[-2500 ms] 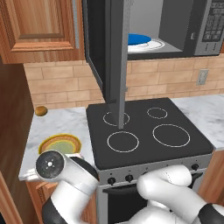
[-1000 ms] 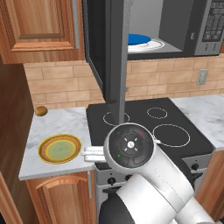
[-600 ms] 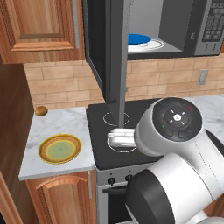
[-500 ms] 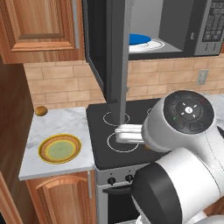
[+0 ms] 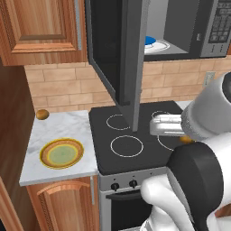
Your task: Pick the mushroom from the counter and place it in the microwave. Then turn on the microwave.
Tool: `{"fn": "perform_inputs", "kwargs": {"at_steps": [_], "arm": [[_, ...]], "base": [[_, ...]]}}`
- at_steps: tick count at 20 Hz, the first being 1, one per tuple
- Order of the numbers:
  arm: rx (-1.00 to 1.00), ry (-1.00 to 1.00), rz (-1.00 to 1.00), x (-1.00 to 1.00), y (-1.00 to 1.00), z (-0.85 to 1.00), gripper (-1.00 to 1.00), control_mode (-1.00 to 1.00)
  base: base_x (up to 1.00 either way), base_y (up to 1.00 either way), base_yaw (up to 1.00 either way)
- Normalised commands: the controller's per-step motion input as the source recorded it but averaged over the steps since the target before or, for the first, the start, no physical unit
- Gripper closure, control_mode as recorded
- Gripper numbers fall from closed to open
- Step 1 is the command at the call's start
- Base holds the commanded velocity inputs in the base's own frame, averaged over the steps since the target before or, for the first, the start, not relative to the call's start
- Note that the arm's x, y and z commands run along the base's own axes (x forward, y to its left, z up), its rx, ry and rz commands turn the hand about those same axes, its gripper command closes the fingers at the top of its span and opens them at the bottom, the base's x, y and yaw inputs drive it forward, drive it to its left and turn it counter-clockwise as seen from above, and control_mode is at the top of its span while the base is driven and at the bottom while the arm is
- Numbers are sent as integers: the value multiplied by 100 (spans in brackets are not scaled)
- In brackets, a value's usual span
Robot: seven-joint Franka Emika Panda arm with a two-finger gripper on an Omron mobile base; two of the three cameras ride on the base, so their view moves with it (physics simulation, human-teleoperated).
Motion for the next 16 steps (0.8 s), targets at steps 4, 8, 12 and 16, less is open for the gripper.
{"fn": "perform_inputs", "kwargs": {"at_steps": [4, 8, 12, 16], "arm": [[0, 0, 0, -9, -25, 7, 100, -100], [0, -1, 0, 0, -39, 21, 100, -100], [0, -2, 0, 18, -55, 36, 100, -100], [2, -1, 0, 39, -54, 31, 100, -100]], "base": [[0, 0, 0], [0, 0, 0], [0, 0, 0], [0, 0, 0]]}}
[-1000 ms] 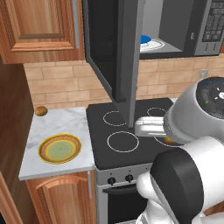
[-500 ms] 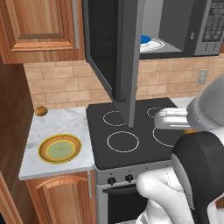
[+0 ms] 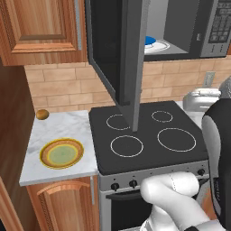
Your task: Pick the mushroom from the counter and place it in the microwave. Then turn on the microwave.
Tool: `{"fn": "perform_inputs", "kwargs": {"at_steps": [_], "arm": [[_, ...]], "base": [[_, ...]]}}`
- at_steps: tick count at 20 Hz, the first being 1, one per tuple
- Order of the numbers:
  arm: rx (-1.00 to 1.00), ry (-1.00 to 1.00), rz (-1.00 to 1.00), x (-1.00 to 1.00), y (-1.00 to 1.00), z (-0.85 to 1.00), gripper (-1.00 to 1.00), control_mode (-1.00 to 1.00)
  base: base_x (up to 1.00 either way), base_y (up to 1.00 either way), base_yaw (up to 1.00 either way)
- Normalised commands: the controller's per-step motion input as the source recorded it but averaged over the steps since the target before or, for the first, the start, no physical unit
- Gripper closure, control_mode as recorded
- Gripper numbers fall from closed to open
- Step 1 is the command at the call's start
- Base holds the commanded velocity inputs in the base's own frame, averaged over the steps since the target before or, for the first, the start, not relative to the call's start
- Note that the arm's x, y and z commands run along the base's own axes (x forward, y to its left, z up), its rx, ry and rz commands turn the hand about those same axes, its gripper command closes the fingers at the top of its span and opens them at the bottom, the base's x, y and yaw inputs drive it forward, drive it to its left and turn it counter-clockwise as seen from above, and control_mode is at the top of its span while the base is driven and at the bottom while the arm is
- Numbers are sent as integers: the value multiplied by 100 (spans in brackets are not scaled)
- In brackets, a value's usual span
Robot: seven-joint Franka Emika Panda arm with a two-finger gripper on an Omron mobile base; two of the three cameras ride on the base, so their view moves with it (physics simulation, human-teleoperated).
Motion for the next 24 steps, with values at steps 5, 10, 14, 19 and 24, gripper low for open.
{"fn": "perform_inputs", "kwargs": {"at_steps": [5, 10, 14, 19, 24], "arm": [[6, -3, 1, 63, -42, 30, 100, -100], [5, -5, 0, 64, -14, 29, 100, -100], [3, -7, 0, 64, 0, 25, 100, -100], [0, -16, 2, 45, 0, 19, 100, -100], [0, -18, 2, 51, 0, 12, 100, -100]], "base": [[0, 0, 0], [0, 0, 0], [0, 0, 0], [0, 0, 0], [0, 0, 0]]}}
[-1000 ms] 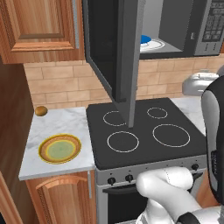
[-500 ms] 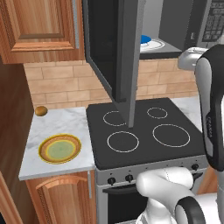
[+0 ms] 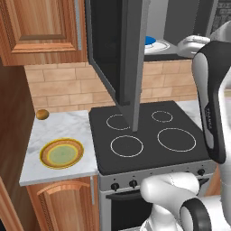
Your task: Pick the mushroom from the counter and place it in the microwave. Then turn on the microwave.
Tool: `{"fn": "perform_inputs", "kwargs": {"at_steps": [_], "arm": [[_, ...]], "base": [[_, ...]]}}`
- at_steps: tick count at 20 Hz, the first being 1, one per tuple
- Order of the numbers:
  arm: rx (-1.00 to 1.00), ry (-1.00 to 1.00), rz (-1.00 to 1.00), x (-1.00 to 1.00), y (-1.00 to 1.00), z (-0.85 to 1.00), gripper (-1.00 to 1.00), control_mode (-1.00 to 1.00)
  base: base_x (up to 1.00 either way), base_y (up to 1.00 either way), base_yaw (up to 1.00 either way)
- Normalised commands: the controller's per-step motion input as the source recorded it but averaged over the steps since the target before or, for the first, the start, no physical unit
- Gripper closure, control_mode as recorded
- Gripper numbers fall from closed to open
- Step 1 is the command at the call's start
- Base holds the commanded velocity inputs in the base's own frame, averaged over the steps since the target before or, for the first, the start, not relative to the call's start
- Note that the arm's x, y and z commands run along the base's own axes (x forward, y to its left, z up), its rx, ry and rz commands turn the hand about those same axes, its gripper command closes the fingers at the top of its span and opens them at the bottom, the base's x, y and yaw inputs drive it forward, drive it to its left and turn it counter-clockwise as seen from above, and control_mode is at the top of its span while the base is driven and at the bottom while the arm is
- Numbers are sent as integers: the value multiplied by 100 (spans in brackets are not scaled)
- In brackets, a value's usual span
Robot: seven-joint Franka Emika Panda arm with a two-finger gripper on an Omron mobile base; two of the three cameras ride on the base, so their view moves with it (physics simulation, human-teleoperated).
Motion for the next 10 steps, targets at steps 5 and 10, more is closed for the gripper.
{"fn": "perform_inputs", "kwargs": {"at_steps": [5, 10], "arm": [[0, -12, 3, 66, 0, 11, 100, -100], [0, -5, 2, 61, 0, 13, 100, -100]], "base": [[0, 0, 0], [0, 0, 0]]}}
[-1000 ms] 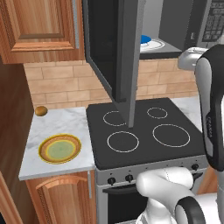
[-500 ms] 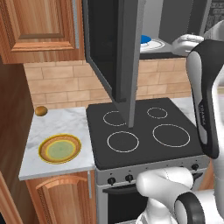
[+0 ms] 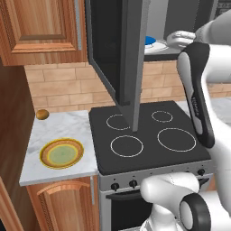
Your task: Pick the mushroom from the counter and place it in the microwave. Then turn on the microwave.
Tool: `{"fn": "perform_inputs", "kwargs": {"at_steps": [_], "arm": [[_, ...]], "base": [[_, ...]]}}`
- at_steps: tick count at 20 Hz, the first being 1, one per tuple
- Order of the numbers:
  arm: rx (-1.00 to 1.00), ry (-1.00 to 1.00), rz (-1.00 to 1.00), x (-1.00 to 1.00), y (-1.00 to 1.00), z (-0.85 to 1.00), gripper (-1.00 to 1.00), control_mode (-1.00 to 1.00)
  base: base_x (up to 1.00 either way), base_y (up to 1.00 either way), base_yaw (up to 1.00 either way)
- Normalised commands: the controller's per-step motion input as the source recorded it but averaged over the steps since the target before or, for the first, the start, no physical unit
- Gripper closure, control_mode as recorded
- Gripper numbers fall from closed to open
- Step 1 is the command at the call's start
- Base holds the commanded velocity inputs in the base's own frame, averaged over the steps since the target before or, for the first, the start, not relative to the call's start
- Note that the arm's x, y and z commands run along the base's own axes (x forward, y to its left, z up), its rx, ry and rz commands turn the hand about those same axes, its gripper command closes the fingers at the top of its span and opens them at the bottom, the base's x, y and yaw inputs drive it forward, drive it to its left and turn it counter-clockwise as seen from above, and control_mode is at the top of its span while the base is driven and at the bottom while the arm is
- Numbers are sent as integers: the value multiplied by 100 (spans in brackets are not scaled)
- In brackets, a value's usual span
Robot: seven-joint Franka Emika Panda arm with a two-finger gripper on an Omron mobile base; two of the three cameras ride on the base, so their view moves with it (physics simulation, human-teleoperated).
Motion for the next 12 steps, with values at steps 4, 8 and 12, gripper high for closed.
{"fn": "perform_inputs", "kwargs": {"at_steps": [4, 8, 12], "arm": [[0, 0, 1, 43, 2, 21, 100, -100], [0, 0, 1, 25, 8, 19, 100, -100], [-1, 0, 2, 22, 10, 5, 100, -100]], "base": [[0, 0, 0], [0, 0, 0], [0, 0, 0]]}}
